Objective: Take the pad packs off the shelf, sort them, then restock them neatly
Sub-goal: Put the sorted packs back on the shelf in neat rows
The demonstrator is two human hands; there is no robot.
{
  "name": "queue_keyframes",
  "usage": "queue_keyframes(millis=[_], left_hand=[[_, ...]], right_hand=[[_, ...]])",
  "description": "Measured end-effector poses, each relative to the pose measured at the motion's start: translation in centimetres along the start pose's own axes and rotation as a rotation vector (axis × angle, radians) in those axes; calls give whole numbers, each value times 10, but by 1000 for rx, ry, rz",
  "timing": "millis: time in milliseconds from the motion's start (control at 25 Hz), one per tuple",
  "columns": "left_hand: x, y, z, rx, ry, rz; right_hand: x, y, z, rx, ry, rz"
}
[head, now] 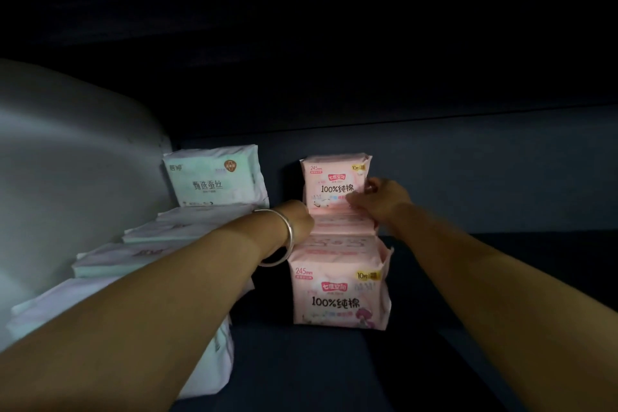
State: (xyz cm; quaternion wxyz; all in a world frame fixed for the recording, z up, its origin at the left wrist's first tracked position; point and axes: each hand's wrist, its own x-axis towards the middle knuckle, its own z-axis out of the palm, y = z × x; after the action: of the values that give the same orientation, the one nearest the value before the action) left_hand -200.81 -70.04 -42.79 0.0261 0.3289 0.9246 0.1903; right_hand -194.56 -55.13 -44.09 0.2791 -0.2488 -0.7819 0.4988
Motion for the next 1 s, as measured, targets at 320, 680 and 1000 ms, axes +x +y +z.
queue_keyframes(millis=[320, 680, 1000], left_hand=[[-54, 20, -8, -24, 46, 73], [-215, 13, 17, 180, 166, 299], [-341, -52, 135, 155, 181, 370]], right_hand=[[-70, -5, -28, -309, 40, -41], [-253, -7, -51, -868, 4, -328], [-417, 110, -17, -919, -331, -362]])
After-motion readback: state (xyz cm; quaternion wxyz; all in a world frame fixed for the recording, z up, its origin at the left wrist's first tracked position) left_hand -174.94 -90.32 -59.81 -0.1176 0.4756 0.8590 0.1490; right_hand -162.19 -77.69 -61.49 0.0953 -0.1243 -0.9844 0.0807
